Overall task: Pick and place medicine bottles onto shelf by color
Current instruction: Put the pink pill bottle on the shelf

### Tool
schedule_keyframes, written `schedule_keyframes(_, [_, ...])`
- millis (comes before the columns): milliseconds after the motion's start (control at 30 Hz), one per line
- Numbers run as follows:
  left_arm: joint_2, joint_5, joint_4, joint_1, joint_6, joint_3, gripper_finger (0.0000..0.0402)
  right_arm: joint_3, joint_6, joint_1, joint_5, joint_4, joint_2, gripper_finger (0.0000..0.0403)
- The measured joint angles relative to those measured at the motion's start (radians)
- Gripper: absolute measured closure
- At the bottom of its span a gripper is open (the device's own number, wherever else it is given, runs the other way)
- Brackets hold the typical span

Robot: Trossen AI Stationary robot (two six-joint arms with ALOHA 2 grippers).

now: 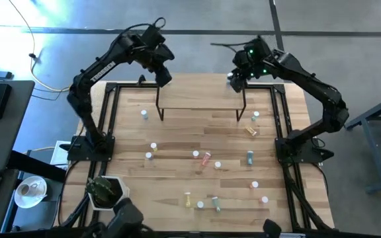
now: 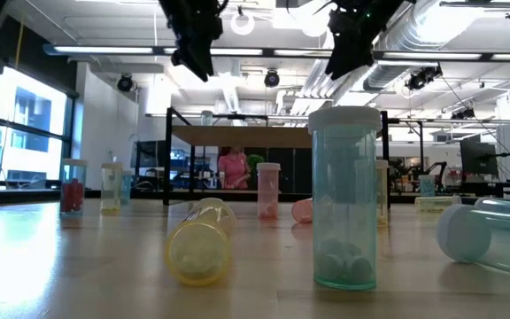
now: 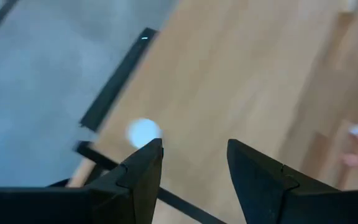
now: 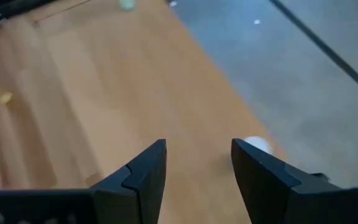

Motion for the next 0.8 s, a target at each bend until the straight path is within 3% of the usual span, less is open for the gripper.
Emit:
schedule_keyframes(133, [-0.121,0.009,0.115,-0.035,-0.019,-0.203,0.0229,-0.040,-0.045,0.062,-0.012,0.001,0.000,0.0230])
schedule_keyframes(333, [-0.293,0.007,0.321,-0.107,-0.072,-0.470,0.0229,-0.123,-0.062,0.144,-0.138,0.026,0.000,0.0230])
schedule_keyframes(800, [-0.482,0.006,0.659,-0.285,-0.149,-0.817,0.0229,-0.161,-0.057,0.406,-0.154,0.100,0.000,0.0230])
